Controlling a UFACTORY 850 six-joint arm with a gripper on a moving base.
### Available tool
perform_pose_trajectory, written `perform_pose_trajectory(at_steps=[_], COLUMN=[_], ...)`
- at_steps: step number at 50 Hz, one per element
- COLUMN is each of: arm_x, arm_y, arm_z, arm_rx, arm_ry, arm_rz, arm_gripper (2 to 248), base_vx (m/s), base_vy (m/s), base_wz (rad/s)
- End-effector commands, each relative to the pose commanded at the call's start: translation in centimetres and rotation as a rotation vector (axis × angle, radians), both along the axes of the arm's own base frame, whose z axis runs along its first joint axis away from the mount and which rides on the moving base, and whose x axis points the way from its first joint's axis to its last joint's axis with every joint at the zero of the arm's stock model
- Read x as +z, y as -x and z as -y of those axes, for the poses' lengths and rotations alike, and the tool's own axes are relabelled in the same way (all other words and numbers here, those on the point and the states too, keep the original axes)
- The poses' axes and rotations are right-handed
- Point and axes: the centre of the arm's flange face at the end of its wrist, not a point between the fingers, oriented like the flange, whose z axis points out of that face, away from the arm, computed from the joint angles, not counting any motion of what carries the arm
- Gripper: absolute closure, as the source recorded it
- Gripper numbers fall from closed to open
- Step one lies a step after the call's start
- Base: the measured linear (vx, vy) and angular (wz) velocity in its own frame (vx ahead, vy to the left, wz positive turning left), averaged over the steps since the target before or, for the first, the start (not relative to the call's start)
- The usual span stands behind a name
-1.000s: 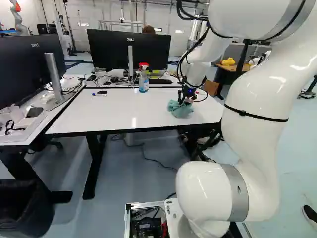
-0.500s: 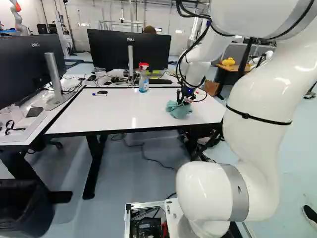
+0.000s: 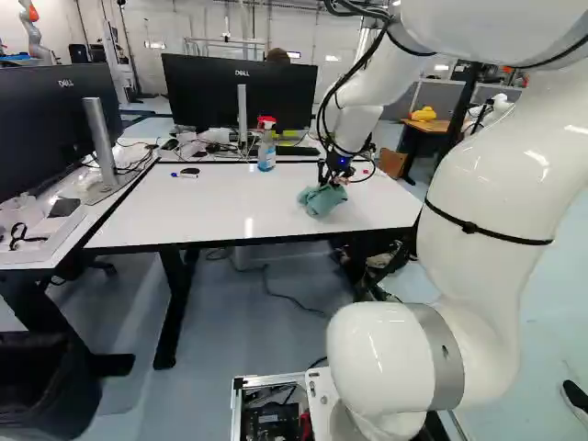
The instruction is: Clean the table with the green towel
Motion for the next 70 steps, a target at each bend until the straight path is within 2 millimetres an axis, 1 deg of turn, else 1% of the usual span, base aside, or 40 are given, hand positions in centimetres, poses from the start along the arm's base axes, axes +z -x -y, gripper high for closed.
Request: perform_pose_trajectory(at_steps=[18, 35, 44, 70], arm_x=[0.0, 0.0, 0.0, 0.2], arm_y=[0.3, 2.1, 2.7, 2.6], arm_z=[-3.2, -5.8, -6.3, -6.3], arm_rx=[0.065, 0.118, 0.128, 0.128], arm_ry=[0.000, 0.000, 0.000, 0.000], arm_rz=[-0.001, -0.005, -0.006, -0.002], arm_gripper=[220, 220, 220, 220], base_vx=[0.000, 0.000, 0.000, 0.000], base_vy=[0.000, 0.000, 0.000, 0.000], base_wz=[0.000, 0.000, 0.000, 0.000])
